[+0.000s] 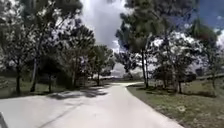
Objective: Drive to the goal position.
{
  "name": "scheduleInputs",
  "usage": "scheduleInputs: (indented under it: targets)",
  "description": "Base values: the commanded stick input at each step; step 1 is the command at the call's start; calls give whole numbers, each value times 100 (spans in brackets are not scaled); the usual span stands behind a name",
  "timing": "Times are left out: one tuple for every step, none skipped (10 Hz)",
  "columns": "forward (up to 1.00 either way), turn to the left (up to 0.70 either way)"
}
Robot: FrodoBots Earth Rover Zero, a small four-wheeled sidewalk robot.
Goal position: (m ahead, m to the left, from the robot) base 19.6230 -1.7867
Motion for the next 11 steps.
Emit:
scheduleInputs:
  targets:
    - [85,0]
    - [85,0]
    - [85,0]
    - [85,0]
    - [85,0]
    - [85,0]
    - [85,0]
    - [85,0]
    - [85,0]
    - [85,0]
    - [85,0]
